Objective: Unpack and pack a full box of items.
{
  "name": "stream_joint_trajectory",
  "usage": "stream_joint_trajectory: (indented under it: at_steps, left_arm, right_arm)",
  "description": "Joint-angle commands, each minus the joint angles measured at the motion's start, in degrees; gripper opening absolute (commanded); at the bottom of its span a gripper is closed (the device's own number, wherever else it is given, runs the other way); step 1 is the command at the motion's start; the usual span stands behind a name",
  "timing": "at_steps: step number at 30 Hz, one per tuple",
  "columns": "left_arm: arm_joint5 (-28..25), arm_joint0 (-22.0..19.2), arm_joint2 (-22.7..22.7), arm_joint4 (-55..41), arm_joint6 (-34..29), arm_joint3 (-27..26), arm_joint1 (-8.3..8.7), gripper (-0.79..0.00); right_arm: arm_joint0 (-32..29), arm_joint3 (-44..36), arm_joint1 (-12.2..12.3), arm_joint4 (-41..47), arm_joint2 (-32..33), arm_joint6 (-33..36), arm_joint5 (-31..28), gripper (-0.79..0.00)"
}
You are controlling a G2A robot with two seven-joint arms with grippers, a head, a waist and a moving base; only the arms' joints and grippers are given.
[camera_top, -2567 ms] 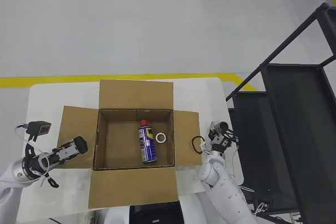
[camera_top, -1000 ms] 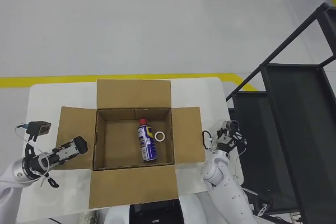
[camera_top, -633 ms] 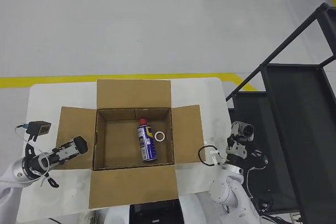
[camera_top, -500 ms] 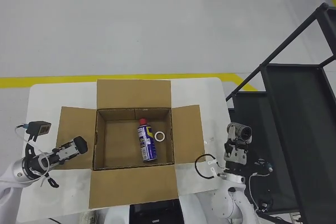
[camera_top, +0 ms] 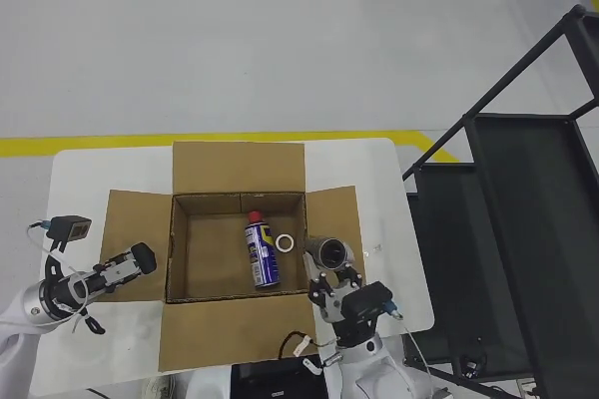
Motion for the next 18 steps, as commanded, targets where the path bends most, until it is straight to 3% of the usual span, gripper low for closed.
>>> stream_joint_trajectory:
  at_steps: [1,11,14,18]
  left_arm:
    - [0.0,0.0,0.0,0.0,0.0,0.0,0.0,0.0]
    - [0.0,0.0,0.0,0.0,0.0,0.0,0.0,0.0]
    - [0.0,0.0,0.0,0.0,0.0,0.0,0.0,0.0]
    - [0.0,0.0,0.0,0.0,0.0,0.0,0.0,0.0]
  right_arm:
    - [3.1,1.2,0.3,-0.4,-2.0,3.1,1.6,-0.785]
    - [19.6,9.4,1.8,-3.3,-14.0,21.3,13.2,-0.785]
    - [23.4,11.8,2.2,-3.6,-17.4,24.0,16.7,-0.785]
    - [23.7,12.0,2.2,-3.8,-17.7,24.2,17.2,-0.785]
